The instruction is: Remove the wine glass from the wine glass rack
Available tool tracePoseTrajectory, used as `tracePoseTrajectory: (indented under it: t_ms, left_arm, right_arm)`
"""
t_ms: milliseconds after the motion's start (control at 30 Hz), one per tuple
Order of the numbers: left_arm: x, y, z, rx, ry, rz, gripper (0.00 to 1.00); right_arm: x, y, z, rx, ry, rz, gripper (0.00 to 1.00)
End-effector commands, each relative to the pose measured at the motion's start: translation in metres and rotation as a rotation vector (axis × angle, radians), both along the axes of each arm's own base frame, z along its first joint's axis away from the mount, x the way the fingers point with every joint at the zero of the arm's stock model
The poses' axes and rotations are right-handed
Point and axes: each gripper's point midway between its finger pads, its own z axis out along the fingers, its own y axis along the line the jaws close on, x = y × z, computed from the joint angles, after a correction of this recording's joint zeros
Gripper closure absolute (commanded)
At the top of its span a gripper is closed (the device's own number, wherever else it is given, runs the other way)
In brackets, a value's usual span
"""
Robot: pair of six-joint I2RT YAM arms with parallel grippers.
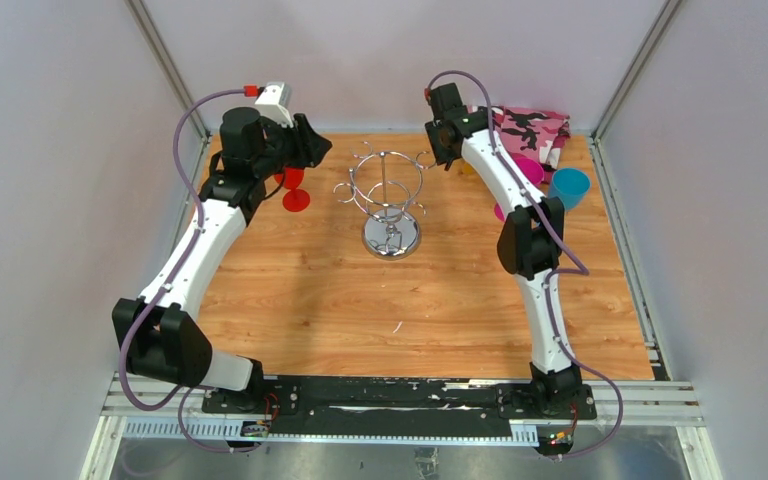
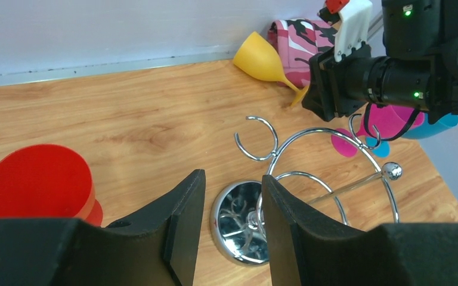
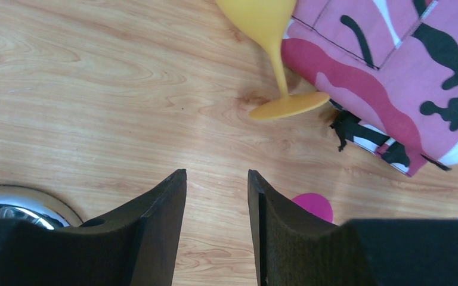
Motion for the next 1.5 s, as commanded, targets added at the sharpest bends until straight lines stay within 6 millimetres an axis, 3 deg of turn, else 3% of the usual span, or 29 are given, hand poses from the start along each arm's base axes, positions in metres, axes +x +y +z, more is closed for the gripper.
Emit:
tracePoseTrajectory:
  t_ms: [0, 400, 733, 1267, 1467]
  left_arm:
    - [0.004, -0.002, -0.01, 0.023, 0.0, -0.01, 0.55]
    - [0.007, -0.003, -0.017, 0.036, 0.0, -0.018, 0.55]
    - [0.007, -0.003, -0.02, 0.036, -0.001, -0.021, 0.55]
    - [0.005, -0.008, -0.029, 0.032, -0.014, -0.053, 0.55]
    - [0.006, -0.009, -0.031, 0.027, -0.013, -0.057, 0.55]
  right_arm:
    - [0.002, -0.011, 0.005, -0.058, -0.021, -0.063, 0.52]
    - [0.015, -0.026, -0.042, -0.102, 0.035, -0.132, 0.52]
    - [0.017, -0.052, -0.048, -0.186, 0.027, -0.206, 0.4]
    - [0.039, -0.061, -0.059, -0.24, -0.029, -0.252, 0.47]
    - [0.034, -0.07, -0.069, -0.281, 0.0, -0.249, 0.5]
